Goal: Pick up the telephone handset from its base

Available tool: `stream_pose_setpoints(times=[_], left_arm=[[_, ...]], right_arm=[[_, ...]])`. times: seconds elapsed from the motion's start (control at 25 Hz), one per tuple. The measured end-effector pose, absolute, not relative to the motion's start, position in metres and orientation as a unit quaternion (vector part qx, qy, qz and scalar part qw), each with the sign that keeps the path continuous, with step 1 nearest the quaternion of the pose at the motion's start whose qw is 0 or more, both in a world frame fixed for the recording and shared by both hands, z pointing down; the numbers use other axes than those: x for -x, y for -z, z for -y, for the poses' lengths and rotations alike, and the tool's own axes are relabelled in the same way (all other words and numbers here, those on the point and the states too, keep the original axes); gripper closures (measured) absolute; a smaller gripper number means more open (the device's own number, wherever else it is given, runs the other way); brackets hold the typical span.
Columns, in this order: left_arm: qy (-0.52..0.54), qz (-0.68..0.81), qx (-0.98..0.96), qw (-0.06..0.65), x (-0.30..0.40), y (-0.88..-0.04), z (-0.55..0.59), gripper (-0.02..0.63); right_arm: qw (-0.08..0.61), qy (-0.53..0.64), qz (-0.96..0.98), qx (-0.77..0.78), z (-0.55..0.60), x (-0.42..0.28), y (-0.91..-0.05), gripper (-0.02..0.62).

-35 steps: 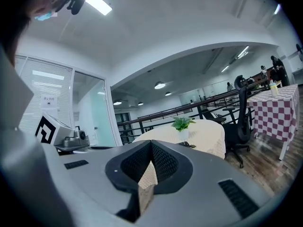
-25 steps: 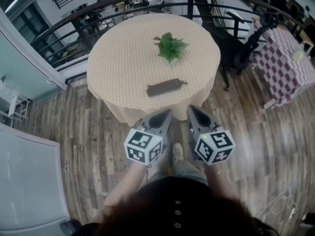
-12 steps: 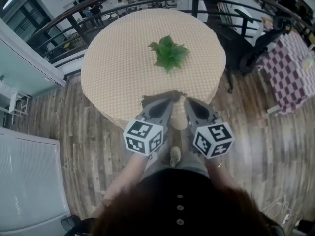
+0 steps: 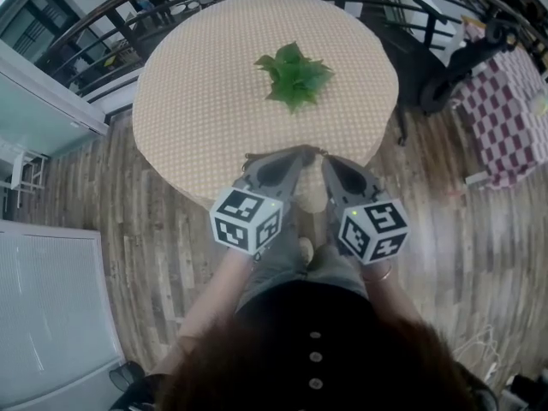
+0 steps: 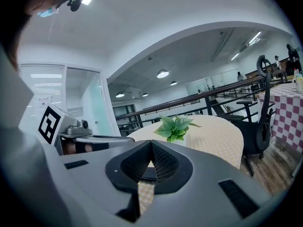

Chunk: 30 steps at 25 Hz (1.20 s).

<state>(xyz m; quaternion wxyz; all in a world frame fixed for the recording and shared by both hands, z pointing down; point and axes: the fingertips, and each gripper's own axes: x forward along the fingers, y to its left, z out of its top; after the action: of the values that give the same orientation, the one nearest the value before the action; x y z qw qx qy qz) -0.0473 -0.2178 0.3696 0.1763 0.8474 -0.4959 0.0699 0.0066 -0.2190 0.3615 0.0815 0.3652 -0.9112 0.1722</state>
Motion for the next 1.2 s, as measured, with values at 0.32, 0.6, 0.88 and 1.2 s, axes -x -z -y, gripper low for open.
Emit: stream_pose_setpoints(times=[0.32, 0.6, 0.88, 1.2], left_arm=[[-0.089, 0.475, -0.857, 0.18, 0.06, -0.378, 0.221, 0.6], [-0.111, 0.449, -0.867, 0.183, 0.067, -0.382, 0.218, 0.6], [-0.14, 0.437, -0.873, 0.165, 0.073, -0.385, 0.223, 0.6], [-0.176, 0.436, -0.87, 0.145, 0.081, -0.399, 0.228, 0.6]], right_arm=[[0.09, -0.183, 0.9, -0.384, 0.218, -0.004, -0.37, 0.586], [0.094, -0.191, 0.895, -0.393, 0.213, 0.006, -0.37, 0.586], [0.09, -0.201, 0.886, -0.408, 0.219, 0.004, -0.372, 0.586], [0.074, -0.232, 0.88, -0.408, 0.223, 0.007, -0.382, 0.586]])
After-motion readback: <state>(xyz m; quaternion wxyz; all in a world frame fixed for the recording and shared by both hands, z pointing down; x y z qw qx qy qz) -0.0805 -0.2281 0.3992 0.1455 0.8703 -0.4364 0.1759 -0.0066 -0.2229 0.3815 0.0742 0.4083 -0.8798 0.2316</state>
